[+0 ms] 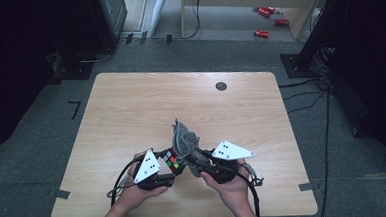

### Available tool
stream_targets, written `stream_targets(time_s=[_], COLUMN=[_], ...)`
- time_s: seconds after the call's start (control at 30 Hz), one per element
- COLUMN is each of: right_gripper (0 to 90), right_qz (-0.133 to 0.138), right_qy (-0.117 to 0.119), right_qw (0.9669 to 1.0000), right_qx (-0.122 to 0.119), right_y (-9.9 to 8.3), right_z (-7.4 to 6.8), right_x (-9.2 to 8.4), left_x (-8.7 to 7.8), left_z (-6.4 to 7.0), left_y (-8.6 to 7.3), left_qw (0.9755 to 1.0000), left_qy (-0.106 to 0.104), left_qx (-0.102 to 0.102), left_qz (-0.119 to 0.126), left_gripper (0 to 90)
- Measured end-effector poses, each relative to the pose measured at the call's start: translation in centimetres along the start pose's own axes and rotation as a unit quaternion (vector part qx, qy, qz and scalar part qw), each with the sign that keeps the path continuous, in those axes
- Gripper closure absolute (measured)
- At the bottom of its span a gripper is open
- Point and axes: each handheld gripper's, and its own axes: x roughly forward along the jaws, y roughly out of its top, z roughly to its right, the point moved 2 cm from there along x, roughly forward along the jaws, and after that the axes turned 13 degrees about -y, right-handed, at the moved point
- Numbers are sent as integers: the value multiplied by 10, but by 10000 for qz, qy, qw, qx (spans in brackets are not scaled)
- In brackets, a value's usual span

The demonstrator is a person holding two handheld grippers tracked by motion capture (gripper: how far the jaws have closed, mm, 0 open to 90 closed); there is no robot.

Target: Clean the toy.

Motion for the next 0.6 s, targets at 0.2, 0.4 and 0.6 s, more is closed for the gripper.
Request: stream_targets(time_s=[0.2,0.4,0.6], right_gripper=[716,714,715], right_qz=[-205,21,-165], right_qy=[-247,34,-124], right_qw=[9994,10000,9996], right_qx=[158,-53,203], right_y=[-9,4,-5], right_z=[11,-9,9], right_x=[1,-5,-1], left_x=[-4,-4,0], left_z=[-7,-5,0], left_y=[0,1,2], left_qw=[9996,9993,9997], left_qy=[22,-138,-112], left_qx=[-273,-300,-214], left_qz=[120,182,-6], left_gripper=[341,341,341])
